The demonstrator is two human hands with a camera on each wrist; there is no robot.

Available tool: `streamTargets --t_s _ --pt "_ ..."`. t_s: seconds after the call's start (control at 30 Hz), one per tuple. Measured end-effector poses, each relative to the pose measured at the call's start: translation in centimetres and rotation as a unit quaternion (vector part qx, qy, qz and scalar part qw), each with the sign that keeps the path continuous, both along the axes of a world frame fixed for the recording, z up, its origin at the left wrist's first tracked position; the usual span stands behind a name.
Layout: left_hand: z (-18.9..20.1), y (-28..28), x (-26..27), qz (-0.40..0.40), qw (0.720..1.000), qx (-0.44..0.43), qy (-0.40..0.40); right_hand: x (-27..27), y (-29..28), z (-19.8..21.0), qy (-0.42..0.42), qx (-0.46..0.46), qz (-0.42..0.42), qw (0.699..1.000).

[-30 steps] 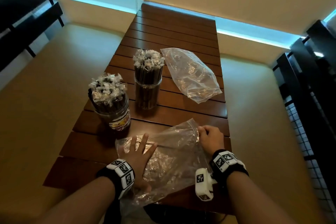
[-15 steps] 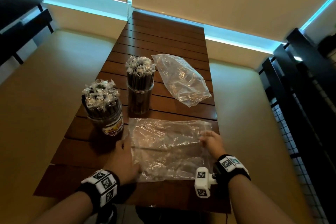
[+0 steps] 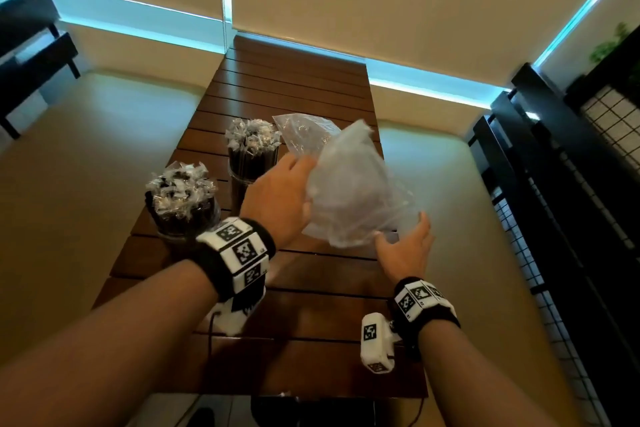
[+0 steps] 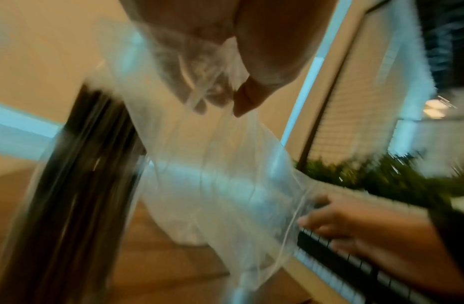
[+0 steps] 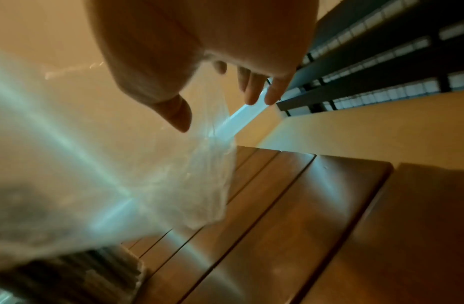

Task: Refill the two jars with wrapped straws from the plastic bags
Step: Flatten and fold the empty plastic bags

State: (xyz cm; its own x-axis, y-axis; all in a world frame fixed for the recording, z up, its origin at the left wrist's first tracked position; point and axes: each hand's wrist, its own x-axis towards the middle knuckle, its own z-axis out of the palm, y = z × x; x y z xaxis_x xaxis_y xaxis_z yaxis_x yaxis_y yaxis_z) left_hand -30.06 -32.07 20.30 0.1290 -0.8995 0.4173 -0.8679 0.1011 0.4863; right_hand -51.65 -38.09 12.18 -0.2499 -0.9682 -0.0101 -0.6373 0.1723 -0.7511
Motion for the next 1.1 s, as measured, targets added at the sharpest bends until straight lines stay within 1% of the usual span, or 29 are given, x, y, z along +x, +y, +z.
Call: streamTargets --t_s 0.03,0.07,0.1,0.13,0.17,0.23,0.27,0.3,0.33,0.37,0.4,0.43,0.47,0.53,0.6,0.63,0.67,0.73,0.77,0.8,0.87,0.93,1.0,1.03,1.07,1.1 --pt "0.9 -0.3 -0.1 -0.012 0.996 -0.050 -0.073 0.2 0.1 0.6 0.007 -0.043 0.003 0.999" --pt "1.5 -0.5 -0.3 -0.026 0.986 -0.095 -0.138 0.3 0.2 1.4 0.013 -0.084 0.003 0.996" --pt "1.5 -0.5 -0.6 -0.047 0.970 -0.127 -0.200 0.5 0.3 2.0 0.020 -0.127 0.003 0.992" --pt "0.8 -0.3 -0.9 -0.073 0.954 -0.142 -0.253 0.6 0.3 2.4 0.031 -0.166 0.004 0.986" --pt "-0.2 0.0 -1.3 -0.098 0.941 -0.139 -0.291 0.6 0.5 2.8 0.049 -0.200 0.008 0.978" --pt "-3.1 1.3 -2.0 -0.140 0.929 -0.105 -0.326 0.5 1.1 3.3 0.102 -0.255 0.030 0.961" --pt "-4.9 2.0 -2.4 -0.148 0.927 -0.069 -0.337 0.3 1.5 2.9 0.136 -0.276 0.053 0.950" --pt "-6.5 2.6 -2.8 -0.152 0.929 -0.011 -0.337 0.0 2.0 2.3 0.182 -0.279 0.090 0.938" --pt "-7.9 3.1 -3.1 -0.156 0.931 0.063 -0.325 -0.6 2.7 1.2 0.238 -0.260 0.151 0.923" --pt "-8.8 3.4 -3.3 -0.166 0.925 0.151 -0.306 -1.2 3.3 -0.2 0.292 -0.223 0.230 0.901" --pt "-9.7 3.7 -3.5 -0.183 0.912 0.236 -0.283 -2.0 3.9 -1.9 0.325 -0.169 0.322 0.873" --pt "-10.3 3.9 -3.7 -0.204 0.891 0.311 -0.259 -2.6 4.5 -3.1 0.339 -0.111 0.396 0.846" --pt "-10.6 4.1 -3.9 -0.220 0.873 0.363 -0.238 -3.2 5.2 -4.1 0.343 -0.060 0.443 0.826" --pt "-11.1 4.2 -3.9 -0.243 0.850 0.415 -0.217 -3.5 6.4 -5.1 0.344 0.022 0.489 0.801" --pt "-11.4 4.2 -3.4 -0.251 0.838 0.434 -0.217 -3.5 7.4 -5.9 0.331 0.054 0.511 0.791" --pt "-11.4 4.2 -3.1 -0.255 0.831 0.445 -0.217 -3.3 7.7 -6.3 0.306 0.077 0.520 0.793" --pt "-11.4 4.3 -2.7 -0.263 0.820 0.461 -0.214 -3.2 7.9 -6.8 0.267 0.110 0.518 0.805" --pt "-11.4 4.6 -1.7 -0.276 0.799 0.495 -0.201 -3.0 7.8 -7.3 0.200 0.192 0.452 0.848" --pt "-11.4 4.7 -1.1 -0.276 0.793 0.509 -0.192 -2.9 7.5 -7.4 0.176 0.210 0.405 0.872" --pt "-11.6 4.8 -0.4 -0.267 0.793 0.518 -0.175 -3.0 7.2 -7.6 0.154 0.210 0.359 0.896" --pt "-12.4 4.8 1.0 -0.230 0.810 0.530 -0.105 -3.0 6.6 -7.7 0.117 0.208 0.288 0.928" --pt "-12.9 4.6 2.1 -0.197 0.834 0.516 -0.015 -2.9 6.2 -7.9 0.087 0.225 0.235 0.941" --pt "-13.7 4.5 3.0 -0.168 0.846 0.502 0.069 -2.5 5.9 -8.3 0.078 0.249 0.202 0.944" --pt "-14.1 4.5 3.3 -0.155 0.848 0.500 0.086 -2.4 5.8 -8.6 0.085 0.256 0.192 0.944" --pt "-14.7 4.4 3.6 -0.149 0.851 0.499 0.070 -2.2 5.8 -8.8 0.098 0.258 0.187 0.943" --pt "-15.3 4.3 3.7 -0.147 0.854 0.499 0.028 -2.0 5.8 -8.9 0.112 0.259 0.183 0.942"
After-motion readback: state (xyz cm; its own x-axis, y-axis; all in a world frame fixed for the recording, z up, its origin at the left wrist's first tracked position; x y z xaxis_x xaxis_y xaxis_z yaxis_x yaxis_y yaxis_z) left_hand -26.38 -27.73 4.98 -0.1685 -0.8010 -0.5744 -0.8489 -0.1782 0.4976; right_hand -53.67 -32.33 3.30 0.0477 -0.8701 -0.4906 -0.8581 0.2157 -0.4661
